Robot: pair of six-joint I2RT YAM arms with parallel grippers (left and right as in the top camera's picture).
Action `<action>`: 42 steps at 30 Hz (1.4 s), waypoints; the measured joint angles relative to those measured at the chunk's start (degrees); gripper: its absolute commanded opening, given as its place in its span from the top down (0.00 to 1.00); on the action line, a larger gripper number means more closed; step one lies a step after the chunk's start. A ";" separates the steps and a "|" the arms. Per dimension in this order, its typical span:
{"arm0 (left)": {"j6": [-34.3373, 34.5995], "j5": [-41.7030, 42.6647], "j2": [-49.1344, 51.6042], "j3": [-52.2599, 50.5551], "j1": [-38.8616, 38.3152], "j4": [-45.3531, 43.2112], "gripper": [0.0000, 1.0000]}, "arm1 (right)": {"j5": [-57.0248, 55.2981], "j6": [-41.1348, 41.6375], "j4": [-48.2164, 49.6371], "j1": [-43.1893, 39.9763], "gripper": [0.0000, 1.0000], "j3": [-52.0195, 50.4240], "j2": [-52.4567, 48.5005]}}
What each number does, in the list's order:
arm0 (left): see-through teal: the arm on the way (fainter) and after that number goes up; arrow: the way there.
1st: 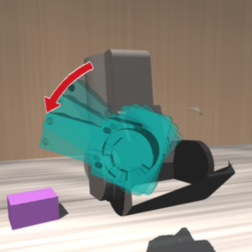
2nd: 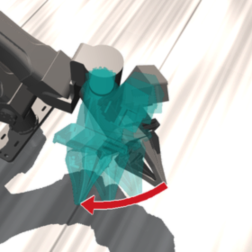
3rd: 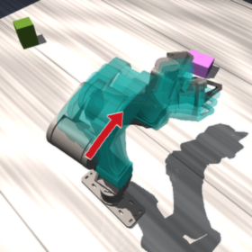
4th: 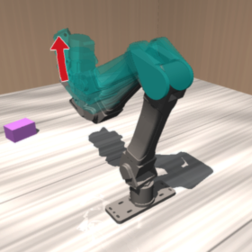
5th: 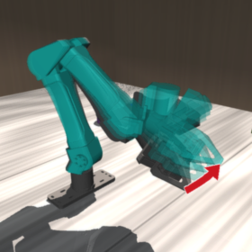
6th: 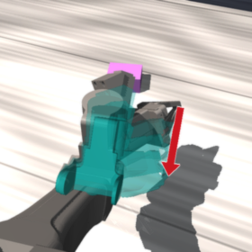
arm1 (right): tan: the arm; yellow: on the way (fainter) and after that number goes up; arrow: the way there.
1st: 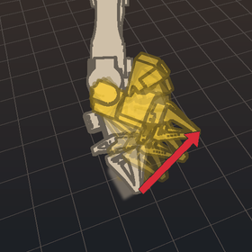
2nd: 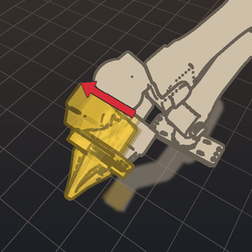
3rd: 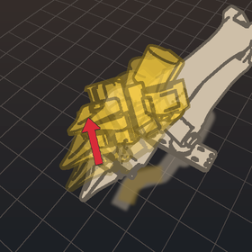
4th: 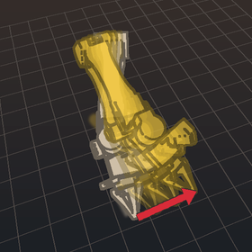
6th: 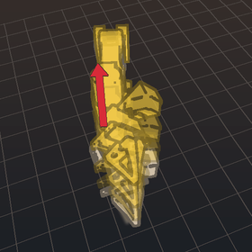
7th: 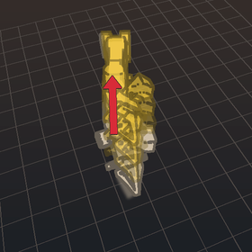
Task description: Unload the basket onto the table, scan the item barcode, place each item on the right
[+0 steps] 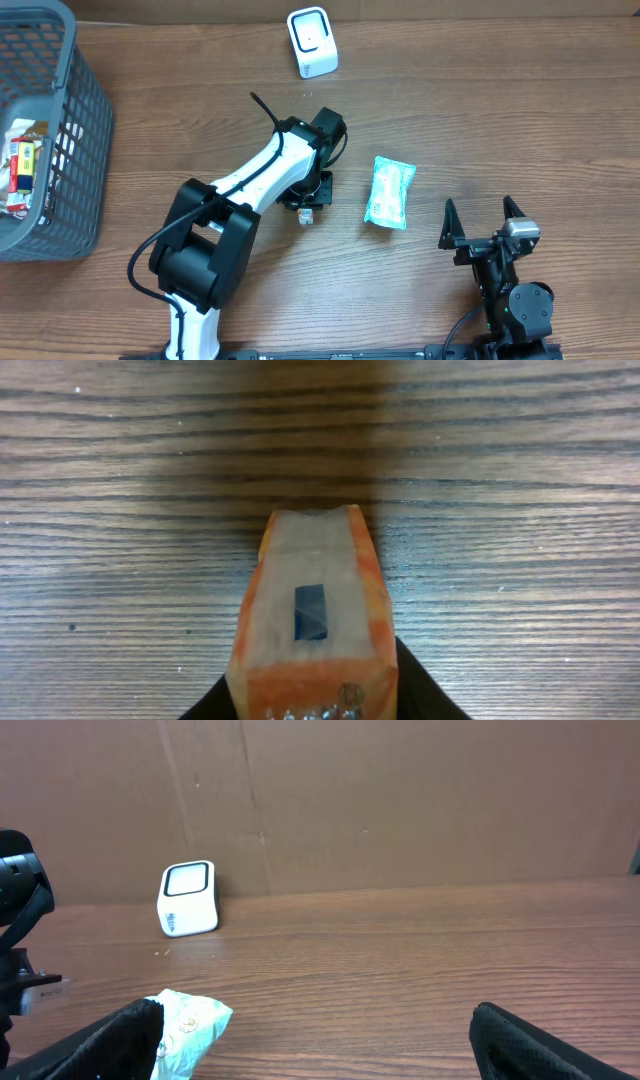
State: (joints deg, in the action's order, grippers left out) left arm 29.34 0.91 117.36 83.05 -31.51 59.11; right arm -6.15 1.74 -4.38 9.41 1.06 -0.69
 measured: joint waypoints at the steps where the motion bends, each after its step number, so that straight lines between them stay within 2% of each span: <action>1: -0.02 0.00 0.00 -0.02 0.00 -0.04 0.67 | 0.00 0.00 -0.02 0.00 0.00 0.00 0.00; 4: -0.26 0.04 0.00 -0.09 0.00 -0.04 0.62 | -0.02 -0.02 0.00 0.00 0.00 0.00 0.00; 8: -0.42 0.15 0.00 -0.59 0.00 -0.83 0.64 | -0.02 -0.02 -0.02 0.00 0.00 0.00 0.00; 13: -0.79 0.22 0.00 -2.91 0.00 -2.67 0.78 | 0.00 -0.02 -0.02 0.00 0.00 0.00 0.00; 16: -0.68 0.46 0.00 -3.45 0.00 -3.08 0.94 | 0.02 0.00 0.00 0.00 0.00 0.00 0.00; 22: -1.03 0.63 0.00 -3.45 0.00 -3.10 0.96 | -0.02 -0.02 -0.02 0.00 0.00 0.00 0.00; 24: -0.98 0.63 0.00 -3.45 0.00 -3.13 0.82 | -0.02 -0.02 0.02 0.00 0.00 0.00 0.00; 26: -1.11 0.59 0.00 -3.48 0.00 -3.15 0.76 | 0.00 -0.02 0.00 0.00 0.00 0.00 0.00; 30: -1.62 0.59 0.00 -3.45 0.00 -2.54 0.40 | -0.02 -0.02 0.00 0.00 0.00 0.00 0.00; 31: -1.79 0.55 0.00 -3.32 0.00 -2.03 0.36 | 0.00 -0.02 -0.02 0.00 0.00 0.00 0.00; 36: -2.60 0.59 0.09 1.55 0.13 3.61 0.32 | -0.02 -0.02 0.00 0.00 0.00 0.00 0.00; 40: -3.56 0.59 0.11 11.74 0.74 11.13 0.31 | -0.02 0.00 -0.02 0.00 0.00 0.00 0.00; 42: -4.09 0.59 0.11 18.03 1.18 15.52 0.35 | 0.00 -0.04 -0.02 0.00 0.00 0.00 0.00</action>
State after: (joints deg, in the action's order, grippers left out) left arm 25.26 1.50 117.47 101.08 -30.33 74.63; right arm -6.15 1.69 -4.40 9.41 1.06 -0.69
